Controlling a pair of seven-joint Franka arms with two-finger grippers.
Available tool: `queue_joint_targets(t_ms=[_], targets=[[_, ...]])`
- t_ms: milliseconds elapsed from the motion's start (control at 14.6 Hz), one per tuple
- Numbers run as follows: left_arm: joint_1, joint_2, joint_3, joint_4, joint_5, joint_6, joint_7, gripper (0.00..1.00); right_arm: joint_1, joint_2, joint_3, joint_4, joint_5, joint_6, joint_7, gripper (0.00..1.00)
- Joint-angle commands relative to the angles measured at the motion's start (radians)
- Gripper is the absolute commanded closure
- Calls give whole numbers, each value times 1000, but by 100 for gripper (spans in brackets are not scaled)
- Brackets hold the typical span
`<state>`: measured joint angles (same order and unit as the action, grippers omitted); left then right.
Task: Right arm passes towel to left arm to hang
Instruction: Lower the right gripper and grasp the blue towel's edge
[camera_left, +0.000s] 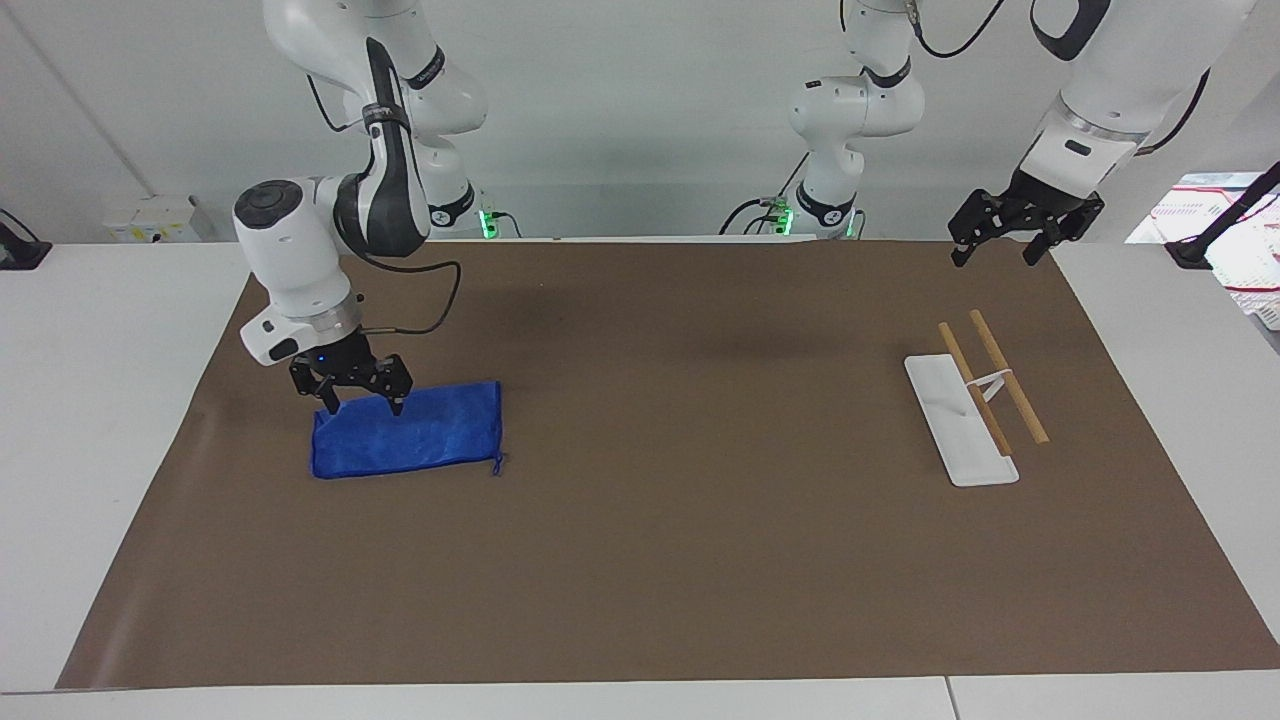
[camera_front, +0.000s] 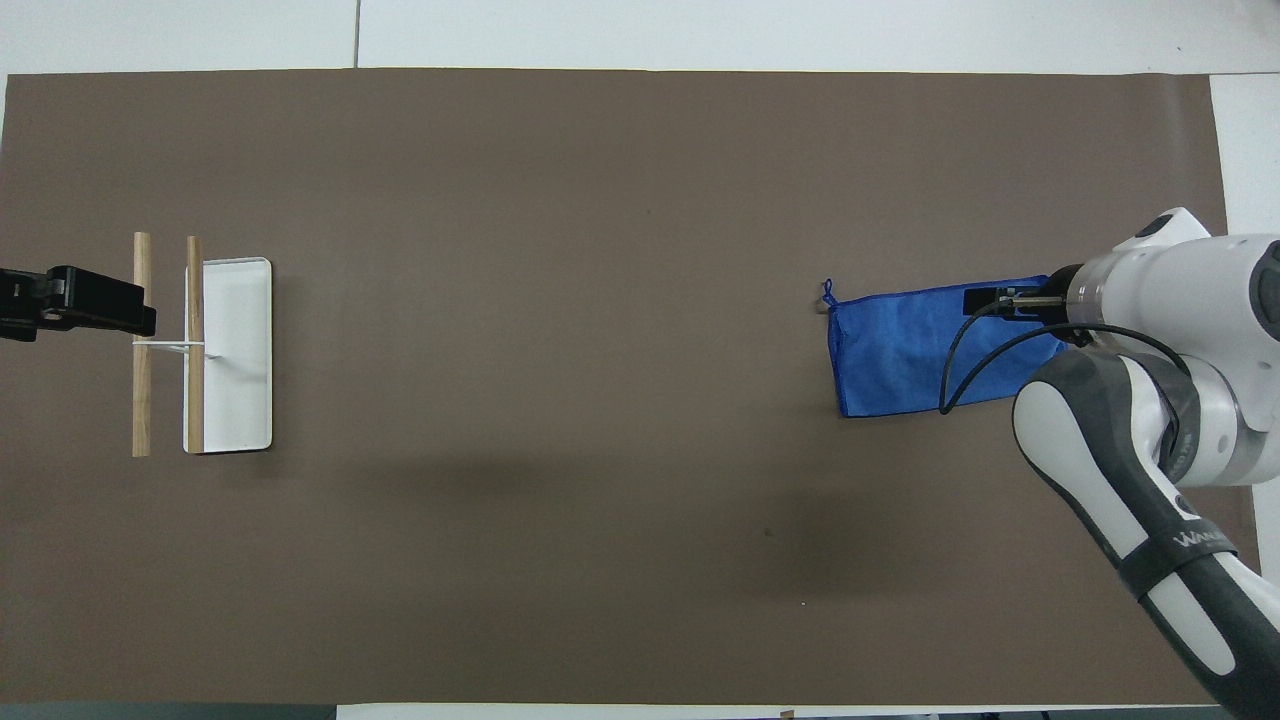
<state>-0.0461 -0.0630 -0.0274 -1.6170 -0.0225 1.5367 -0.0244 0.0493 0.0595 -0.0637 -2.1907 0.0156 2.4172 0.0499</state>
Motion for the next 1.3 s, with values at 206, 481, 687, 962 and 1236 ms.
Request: queue_joint_targets(t_ms=[206,481,687,962,1236], targets=[[2,-20,0,-18,4,6,9,0,-3,31,2,-49,14,71,-70,0],[2,-20,0,-18,4,6,9,0,3,89,2,-61,14,138,-126,0],[2,-20,0,-18,4,10,11,0,9,109,2,-66,14,151,-128,0],[2,-20,0,-17,4,8,6,0,12,111,2,-95,14,174,-139,0],[2,-18,0,-17,4,6,1,0,12,125,2,-98,14,186,-163,0]])
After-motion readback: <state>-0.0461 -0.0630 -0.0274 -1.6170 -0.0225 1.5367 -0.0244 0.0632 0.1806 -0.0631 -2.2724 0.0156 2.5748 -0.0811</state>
